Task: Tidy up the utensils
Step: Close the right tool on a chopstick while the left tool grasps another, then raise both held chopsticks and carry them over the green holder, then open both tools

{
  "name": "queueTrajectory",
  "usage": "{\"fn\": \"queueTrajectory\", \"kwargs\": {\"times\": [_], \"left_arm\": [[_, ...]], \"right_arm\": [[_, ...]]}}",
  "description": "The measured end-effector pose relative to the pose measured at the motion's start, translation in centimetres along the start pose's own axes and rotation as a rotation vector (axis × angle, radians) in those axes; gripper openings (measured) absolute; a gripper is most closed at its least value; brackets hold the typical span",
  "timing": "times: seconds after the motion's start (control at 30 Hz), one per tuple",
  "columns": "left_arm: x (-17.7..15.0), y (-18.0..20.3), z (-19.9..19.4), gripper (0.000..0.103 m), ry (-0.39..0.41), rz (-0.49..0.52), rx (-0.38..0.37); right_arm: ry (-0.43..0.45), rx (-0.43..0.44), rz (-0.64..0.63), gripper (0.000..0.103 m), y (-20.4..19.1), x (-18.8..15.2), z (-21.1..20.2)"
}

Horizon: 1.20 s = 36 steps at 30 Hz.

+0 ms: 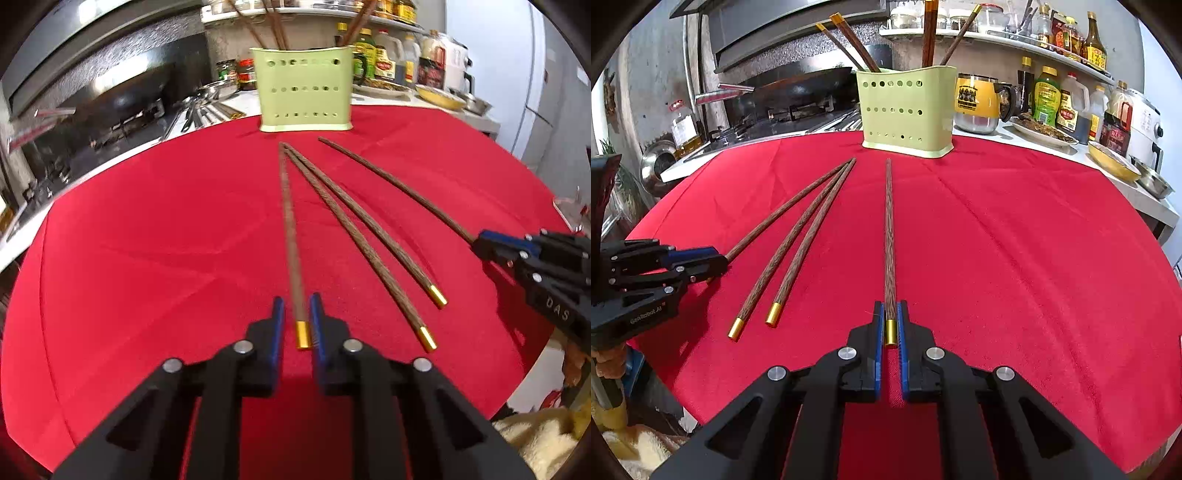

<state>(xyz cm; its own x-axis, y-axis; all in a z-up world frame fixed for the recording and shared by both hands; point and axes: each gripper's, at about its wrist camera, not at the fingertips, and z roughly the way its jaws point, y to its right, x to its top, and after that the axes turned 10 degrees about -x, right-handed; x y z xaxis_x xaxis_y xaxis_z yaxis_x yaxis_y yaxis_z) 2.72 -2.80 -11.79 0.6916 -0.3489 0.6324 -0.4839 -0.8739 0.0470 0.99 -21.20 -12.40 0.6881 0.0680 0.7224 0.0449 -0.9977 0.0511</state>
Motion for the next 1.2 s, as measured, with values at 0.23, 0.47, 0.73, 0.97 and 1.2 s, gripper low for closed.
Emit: {"fn": "queueTrajectory", "kwargs": {"times": [0.23, 0.47, 0.73, 0.97, 1.2], "left_arm": [[-0.4, 2.1, 0.0, 0.008, -0.023, 0.097, 0.096], [-0.2, 0.7, -0.8, 0.007, 0.012, 0.035, 0.039], [2.8, -1.7, -7.4, 0.007, 0.241, -0.032, 0.036], [6.7, -2.0, -14.8, 0.007, 0.476, -0.019, 0.002], [9.2, -2.0, -16.9, 0.007, 0.546, -0.003, -0.026]], "right_arm": [[0.04, 0.017, -0.011, 0.01, 0.3, -0.8, -0.5], [0.052, 0.002, -0.012, 0.007, 0.2, -0.9, -0.9], [0.186, 0.021, 0.043, 0.007, 2.0, 2.6, -5.6], [0.384, 0.044, 0.075, 0.007, 3.5, 8.4, -11.8], [0.48, 0.027, 0.06, 0.007, 3.5, 12.5, -14.4]]}}
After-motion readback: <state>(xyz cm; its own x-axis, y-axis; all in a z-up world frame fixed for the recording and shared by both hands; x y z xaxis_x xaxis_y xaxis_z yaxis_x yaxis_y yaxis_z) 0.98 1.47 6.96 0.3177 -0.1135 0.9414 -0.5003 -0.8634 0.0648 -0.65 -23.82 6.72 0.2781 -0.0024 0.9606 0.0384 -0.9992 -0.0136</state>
